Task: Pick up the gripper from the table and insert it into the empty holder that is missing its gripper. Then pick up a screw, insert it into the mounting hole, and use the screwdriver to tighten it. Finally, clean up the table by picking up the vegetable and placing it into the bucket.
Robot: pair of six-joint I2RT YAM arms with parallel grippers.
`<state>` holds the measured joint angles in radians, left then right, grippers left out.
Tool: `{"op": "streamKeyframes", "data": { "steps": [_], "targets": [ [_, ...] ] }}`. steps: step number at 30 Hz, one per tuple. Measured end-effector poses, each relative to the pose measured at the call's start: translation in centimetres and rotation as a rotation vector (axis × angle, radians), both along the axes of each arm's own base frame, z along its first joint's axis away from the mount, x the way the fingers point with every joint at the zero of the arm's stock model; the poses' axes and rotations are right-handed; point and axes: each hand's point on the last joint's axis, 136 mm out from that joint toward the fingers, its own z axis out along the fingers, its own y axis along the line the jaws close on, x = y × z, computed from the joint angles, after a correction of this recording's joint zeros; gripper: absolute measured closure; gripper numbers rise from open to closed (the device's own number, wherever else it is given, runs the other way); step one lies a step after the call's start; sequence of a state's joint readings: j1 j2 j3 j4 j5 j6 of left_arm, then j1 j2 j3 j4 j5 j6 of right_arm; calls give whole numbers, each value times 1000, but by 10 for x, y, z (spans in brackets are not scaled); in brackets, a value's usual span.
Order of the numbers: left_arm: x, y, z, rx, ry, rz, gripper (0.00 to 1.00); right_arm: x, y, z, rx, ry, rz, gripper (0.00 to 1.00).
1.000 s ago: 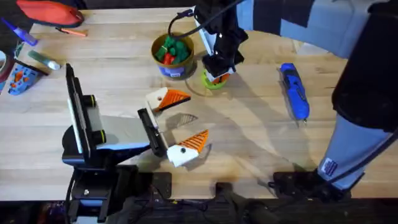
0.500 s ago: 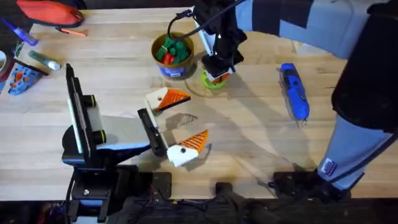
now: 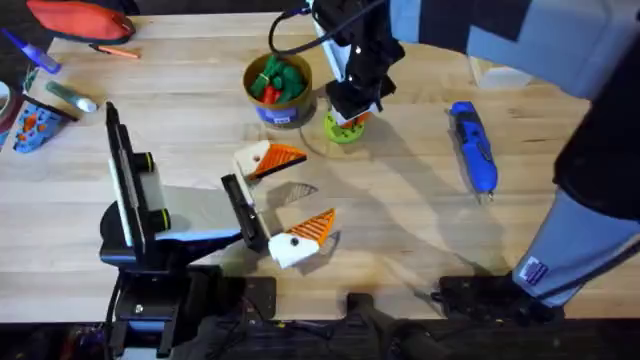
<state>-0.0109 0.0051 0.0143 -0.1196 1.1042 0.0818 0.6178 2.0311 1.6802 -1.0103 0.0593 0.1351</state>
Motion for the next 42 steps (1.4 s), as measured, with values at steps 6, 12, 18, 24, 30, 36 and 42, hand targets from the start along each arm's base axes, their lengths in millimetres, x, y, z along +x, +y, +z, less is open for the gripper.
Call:
{"op": "streamKeyframes", "data": {
  "steps": [6,12,18,24,30,36,42],
  "targets": [
    [0,0,0,0,0,0,15,-1,0,2,2,-2,0,996],
    [0,0,0,0,0,0,14,0,-1,20,26,-36,-2,996],
    [0,0,0,0,0,0,15,1,-5,61,83,-119,-12,996],
    [0,0,0,0,0,0,15,-23,-26,123,136,-194,-21,996],
    [0,0,0,0,0,0,15,-37,-35,143,151,-210,-20,996],
    [0,0,0,0,0,0,15,-51,-38,145,150,-170,7,996],
    [0,0,0,0,0,0,14,-61,-20,160,202,-171,86,996]
  ]
}}
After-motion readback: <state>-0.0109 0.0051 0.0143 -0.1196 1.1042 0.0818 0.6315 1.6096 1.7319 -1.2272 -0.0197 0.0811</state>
